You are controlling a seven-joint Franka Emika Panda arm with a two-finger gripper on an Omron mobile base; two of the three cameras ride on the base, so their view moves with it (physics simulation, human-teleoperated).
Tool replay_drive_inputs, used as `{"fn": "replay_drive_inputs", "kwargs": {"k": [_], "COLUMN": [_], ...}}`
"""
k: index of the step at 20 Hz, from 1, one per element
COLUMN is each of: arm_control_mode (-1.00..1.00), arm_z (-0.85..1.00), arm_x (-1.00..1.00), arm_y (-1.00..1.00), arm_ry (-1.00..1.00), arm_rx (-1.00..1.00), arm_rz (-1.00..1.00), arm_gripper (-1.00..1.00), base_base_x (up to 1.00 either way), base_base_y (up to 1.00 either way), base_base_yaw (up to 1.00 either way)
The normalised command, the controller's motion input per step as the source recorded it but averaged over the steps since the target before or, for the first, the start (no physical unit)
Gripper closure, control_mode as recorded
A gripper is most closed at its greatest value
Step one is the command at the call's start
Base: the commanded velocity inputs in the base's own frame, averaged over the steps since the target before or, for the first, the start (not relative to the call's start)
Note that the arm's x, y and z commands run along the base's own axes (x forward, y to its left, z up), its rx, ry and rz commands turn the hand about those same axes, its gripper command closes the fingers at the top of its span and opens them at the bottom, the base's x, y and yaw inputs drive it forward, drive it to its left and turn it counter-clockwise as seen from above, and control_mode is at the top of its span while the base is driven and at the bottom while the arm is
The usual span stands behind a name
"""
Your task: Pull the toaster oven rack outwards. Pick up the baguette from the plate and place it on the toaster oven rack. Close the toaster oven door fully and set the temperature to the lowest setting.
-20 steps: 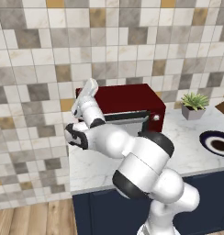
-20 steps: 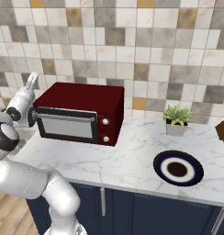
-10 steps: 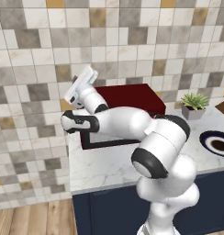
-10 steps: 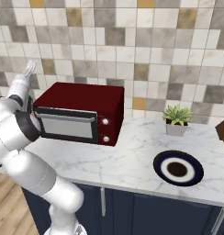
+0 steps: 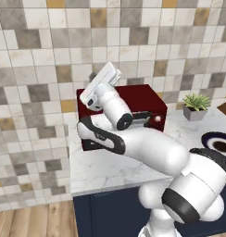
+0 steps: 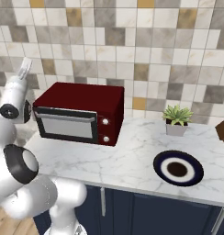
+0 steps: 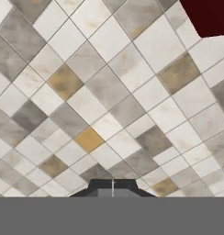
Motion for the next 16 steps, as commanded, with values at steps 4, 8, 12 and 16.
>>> {"fn": "replay_drive_inputs", "kwargs": {"k": [4, 8, 12, 16], "arm_control_mode": [-1.00, -1.00, -1.00, -1.00], "arm_z": [0.53, 0.33, 0.02, 0.00], "arm_x": [-0.77, -0.71, -0.62, -0.56], "arm_y": [-1.00, -1.00, -1.00, -1.00], "arm_ry": [-0.13, -0.03, 0.03, 0.07], "arm_rx": [-0.06, -0.04, -0.05, -0.09], "arm_rz": [0.00, 0.00, 0.00, 0.00], "arm_gripper": [1.00, 1.00, 1.00, 1.00], "base_base_x": [0.00, 0.00, 0.00, 0.00], "base_base_y": [0.00, 0.00, 0.00, 0.00], "base_base_yaw": [0.00, 0.00, 0.00, 0.00]}}
